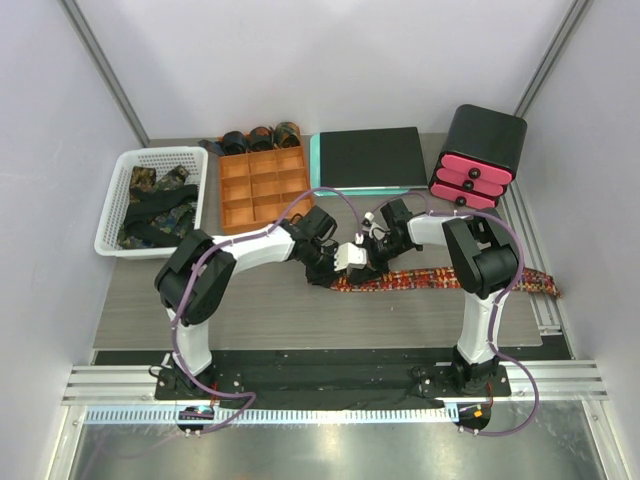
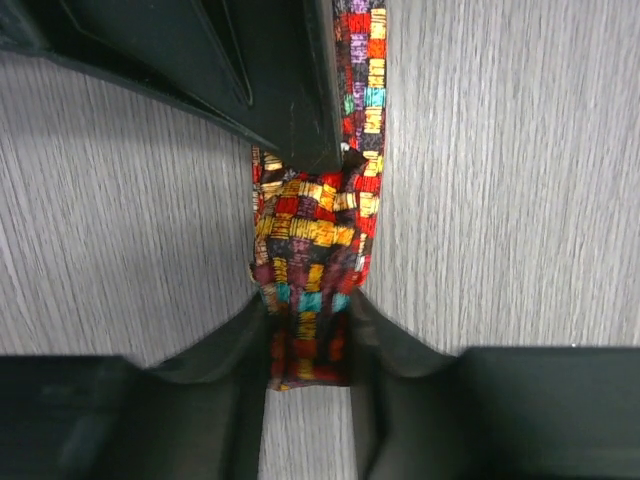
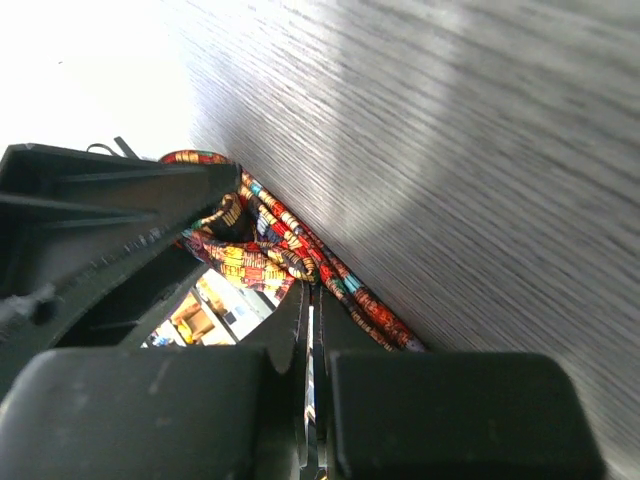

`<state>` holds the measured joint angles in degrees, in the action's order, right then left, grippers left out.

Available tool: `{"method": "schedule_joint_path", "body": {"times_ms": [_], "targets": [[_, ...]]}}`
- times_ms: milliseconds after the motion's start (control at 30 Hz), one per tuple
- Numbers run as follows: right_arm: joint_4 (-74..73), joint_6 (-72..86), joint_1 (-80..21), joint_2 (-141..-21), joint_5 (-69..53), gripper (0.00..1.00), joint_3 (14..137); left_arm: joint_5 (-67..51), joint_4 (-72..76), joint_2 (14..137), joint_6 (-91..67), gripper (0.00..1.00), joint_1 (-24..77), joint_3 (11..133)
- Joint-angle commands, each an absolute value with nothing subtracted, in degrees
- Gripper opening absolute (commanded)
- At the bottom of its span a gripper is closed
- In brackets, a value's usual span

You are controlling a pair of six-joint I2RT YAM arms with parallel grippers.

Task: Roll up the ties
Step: Roll the tie at the center of the board.

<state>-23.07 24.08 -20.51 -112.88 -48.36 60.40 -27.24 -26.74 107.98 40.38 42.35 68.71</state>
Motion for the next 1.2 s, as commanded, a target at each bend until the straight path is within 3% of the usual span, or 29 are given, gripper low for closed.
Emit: {"method": "schedule_joint_path", "body": {"times_ms": [0,267,300,433,600,900,1167], "targets": [[-20.7,25.7,-21.1,-113.4,-46.8,0.01,61.5,-25.7,-29.4,108.3,42.6,0.26,41.5,70.4],[-19.6,27.9,-21.6,-112.4,-46.8,0.01,62.7,-25.8,-35.9,103.9,48.8,0.22,40.3,68.6],[-19.7,27.3,-21.7,-112.7,-46.6,0.01,62.5,-25.8,-35.9,103.6,48.7,0.25,40.3,68.5],[-20.2,26.1,-22.1,-114.2,-45.3,0.01,61.9,-25.7,-35.9,102.8,46.6,0.55,39.8,68.1],[-20.2,25.5,-22.2,-115.4,-43.7,0.01,61.9,-27.6,-34.3,101.6,45.0,0.65,37.8,67.5],[-20.1,24.8,-22.8,-116.7,-42.3,0.01,62.0,-31.5,-29.9,102.1,42.0,0.62,37.9,67.9],[-20.3,24.7,-23.0,-117.1,-41.8,0.01,62.3,-35.4,-32.0,101.7,41.1,0.39,39.7,71.9]]}}
